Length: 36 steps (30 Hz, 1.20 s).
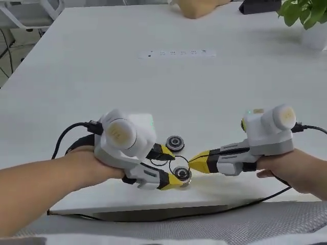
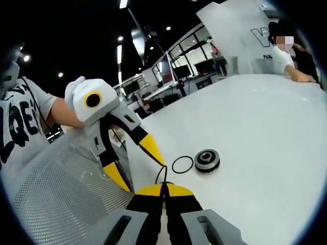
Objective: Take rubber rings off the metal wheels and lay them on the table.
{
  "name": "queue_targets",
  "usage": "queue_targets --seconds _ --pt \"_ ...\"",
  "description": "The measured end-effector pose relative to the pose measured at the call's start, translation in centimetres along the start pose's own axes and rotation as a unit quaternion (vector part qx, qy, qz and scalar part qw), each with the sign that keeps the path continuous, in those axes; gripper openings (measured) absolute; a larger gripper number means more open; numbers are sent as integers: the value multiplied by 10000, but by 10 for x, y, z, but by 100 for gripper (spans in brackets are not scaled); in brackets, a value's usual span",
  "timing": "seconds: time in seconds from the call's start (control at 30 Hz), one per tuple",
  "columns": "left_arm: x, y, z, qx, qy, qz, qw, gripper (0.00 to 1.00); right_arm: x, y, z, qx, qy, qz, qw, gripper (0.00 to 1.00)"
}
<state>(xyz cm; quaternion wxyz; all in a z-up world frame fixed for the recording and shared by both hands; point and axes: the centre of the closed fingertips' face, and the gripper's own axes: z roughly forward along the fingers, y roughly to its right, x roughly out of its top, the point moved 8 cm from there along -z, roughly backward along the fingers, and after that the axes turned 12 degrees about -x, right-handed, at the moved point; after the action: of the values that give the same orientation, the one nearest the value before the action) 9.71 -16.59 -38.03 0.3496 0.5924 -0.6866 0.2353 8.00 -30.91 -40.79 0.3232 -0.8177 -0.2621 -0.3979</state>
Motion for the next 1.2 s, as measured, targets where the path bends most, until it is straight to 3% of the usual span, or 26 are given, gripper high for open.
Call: queue_targets --seconds 0.27,0.63,1.2 --pt "-1 0 -14 142 142 -91 9998 36 6 0 -2 36 54 18 10000 0" --pt "-3 -9 -33 438 363 -275 9980 37 19 -2 3 94 75 -68 9999 0" --pt "-15 -12 -59 771 506 -493 9945 40 38 -3 31 228 -13 -275 9994 0"
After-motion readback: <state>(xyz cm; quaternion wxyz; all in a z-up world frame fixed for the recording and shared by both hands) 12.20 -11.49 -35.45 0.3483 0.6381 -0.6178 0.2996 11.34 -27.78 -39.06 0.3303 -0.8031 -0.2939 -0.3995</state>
